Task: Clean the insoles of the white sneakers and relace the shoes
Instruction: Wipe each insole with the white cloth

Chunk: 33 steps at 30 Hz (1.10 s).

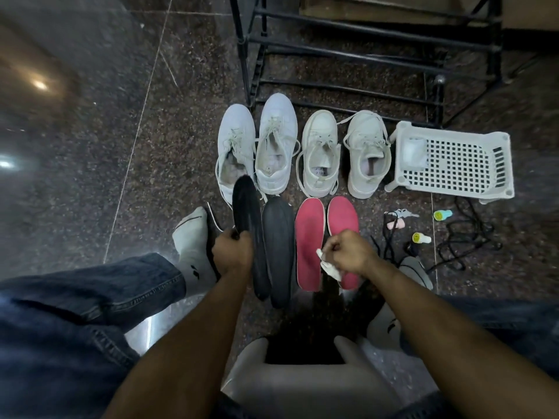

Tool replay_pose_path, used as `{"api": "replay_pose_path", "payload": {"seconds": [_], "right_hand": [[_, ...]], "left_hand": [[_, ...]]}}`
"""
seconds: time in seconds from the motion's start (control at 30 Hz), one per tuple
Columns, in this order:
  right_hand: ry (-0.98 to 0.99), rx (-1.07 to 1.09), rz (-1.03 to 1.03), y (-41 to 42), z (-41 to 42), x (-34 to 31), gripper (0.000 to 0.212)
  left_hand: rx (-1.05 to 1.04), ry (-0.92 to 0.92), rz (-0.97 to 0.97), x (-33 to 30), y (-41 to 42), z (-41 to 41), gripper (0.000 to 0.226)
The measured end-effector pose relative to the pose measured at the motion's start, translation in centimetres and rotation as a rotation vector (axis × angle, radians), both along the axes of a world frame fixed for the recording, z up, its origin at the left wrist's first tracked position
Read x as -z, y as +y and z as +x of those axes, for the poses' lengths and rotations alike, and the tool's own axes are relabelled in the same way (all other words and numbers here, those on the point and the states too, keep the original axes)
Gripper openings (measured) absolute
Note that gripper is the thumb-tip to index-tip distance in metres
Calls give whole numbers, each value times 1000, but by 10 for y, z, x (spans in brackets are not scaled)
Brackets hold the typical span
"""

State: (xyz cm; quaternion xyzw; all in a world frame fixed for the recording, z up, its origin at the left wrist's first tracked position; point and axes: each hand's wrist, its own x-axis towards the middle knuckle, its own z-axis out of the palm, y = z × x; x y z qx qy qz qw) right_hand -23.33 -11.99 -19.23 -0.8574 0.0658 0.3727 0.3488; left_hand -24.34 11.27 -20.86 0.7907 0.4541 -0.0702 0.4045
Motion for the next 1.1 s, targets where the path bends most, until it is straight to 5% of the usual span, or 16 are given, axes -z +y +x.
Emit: {"api": "replay_pose_path", "payload": {"seconds": [0.23, 0.33, 0.43, 0.63, 0.8, 0.9, 1.1], "right_hand": [[-389, 389, 384, 16, 26, -88, 17], [-524, 412, 387, 14, 23, -115, 14], [-558, 443, 326, 7, 10, -127, 8], [-587, 423, 375, 7, -12, -141, 20], [-611, 266, 357, 18, -24, -149, 44], [-627, -9, 264, 17, -35, -157, 50], [-899, -254, -25, 19, -37, -169, 20]], "left_hand": [[147, -425, -542, -83, -50, 33, 17], [120, -429, -843, -109, -71, 37, 8], [191, -392, -1106, -125, -84, 28, 41], [141, -348, -1468, -140, -98, 7, 51], [168, -368, -1493, -149, -93, 6, 59], [137, -391, -1508, -151, -87, 9, 70], [80, -404, -1418, -145, -90, 7, 54]]}}
